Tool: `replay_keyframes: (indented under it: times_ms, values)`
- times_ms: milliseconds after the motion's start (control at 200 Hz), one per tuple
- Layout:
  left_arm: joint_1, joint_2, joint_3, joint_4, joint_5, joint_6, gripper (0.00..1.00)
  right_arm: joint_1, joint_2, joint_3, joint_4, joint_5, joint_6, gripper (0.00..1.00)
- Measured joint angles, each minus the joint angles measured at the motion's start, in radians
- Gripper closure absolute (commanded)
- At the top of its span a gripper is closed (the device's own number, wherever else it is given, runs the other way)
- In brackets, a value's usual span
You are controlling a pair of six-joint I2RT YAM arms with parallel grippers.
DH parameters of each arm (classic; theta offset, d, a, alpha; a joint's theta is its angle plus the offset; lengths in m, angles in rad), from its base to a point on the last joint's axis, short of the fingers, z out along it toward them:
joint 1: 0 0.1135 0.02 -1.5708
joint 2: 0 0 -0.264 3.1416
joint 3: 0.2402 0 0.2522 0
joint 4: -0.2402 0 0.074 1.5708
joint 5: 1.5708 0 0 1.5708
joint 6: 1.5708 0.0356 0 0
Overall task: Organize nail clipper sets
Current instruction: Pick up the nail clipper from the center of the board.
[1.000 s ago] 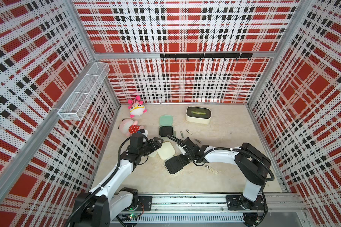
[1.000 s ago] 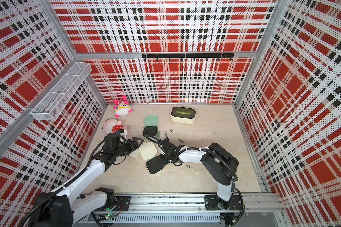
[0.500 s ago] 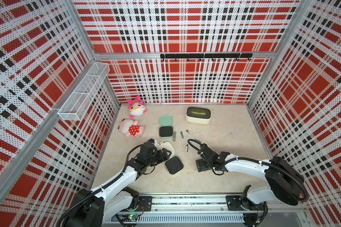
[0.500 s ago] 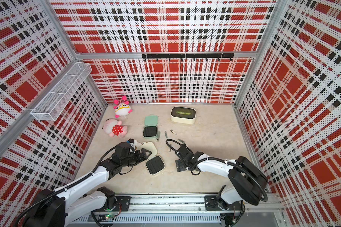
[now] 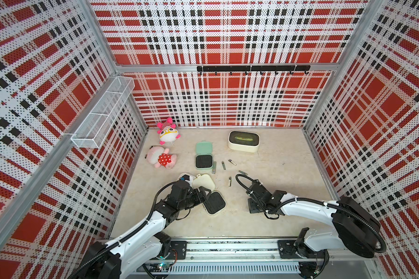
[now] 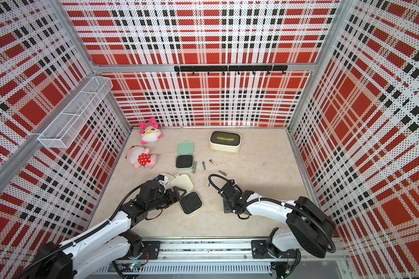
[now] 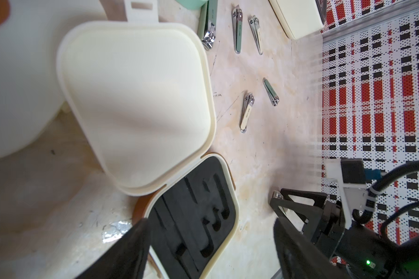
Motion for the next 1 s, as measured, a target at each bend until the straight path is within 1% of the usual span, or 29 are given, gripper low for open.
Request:
replay_keyframes:
  times_ms: [60,130,150,276,361,451,616,782,927,1002]
  values:
    - [0.0,-0.006,-0.008,-0.001,-0.001,-0.004,0.16,0.009,0.0,0.0,-0.001,-0.005,0.006,0.59]
    - [0.0,-0.007,-0.009,-0.003,-0.004,-0.005,0.16,0.014,0.0,0.001,-0.001,-0.011,0.018,0.6]
    - [0.0,-0.008,-0.009,-0.003,-0.005,-0.006,0.16,0.016,0.001,0.001,-0.001,-0.013,0.021,0.58]
    - [0.0,-0.009,-0.009,-0.004,-0.008,-0.007,0.16,0.019,0.006,0.01,0.001,-0.021,0.032,0.38]
    - [0.0,-0.009,-0.009,-0.007,-0.008,-0.007,0.16,0.025,0.008,0.016,-0.003,-0.029,0.037,0.33]
    - [0.0,-0.009,-0.009,-0.009,-0.008,-0.007,0.16,0.025,0.002,0.016,-0.016,-0.034,0.035,0.32]
    - [0.0,-0.009,-0.009,-0.01,-0.012,-0.008,0.16,0.025,-0.026,0.004,-0.061,-0.05,0.038,0.39]
    - [0.0,-0.003,-0.01,-0.006,-0.011,-0.008,0.16,0.035,-0.054,-0.016,-0.084,-0.063,0.05,0.53]
    - [0.0,0.008,-0.019,0.001,-0.011,-0.008,0.16,0.054,-0.05,-0.015,-0.093,-0.061,0.053,0.65]
    - [0.0,0.009,-0.024,0.001,-0.011,-0.009,0.16,0.063,-0.035,-0.005,-0.1,-0.055,0.057,0.68]
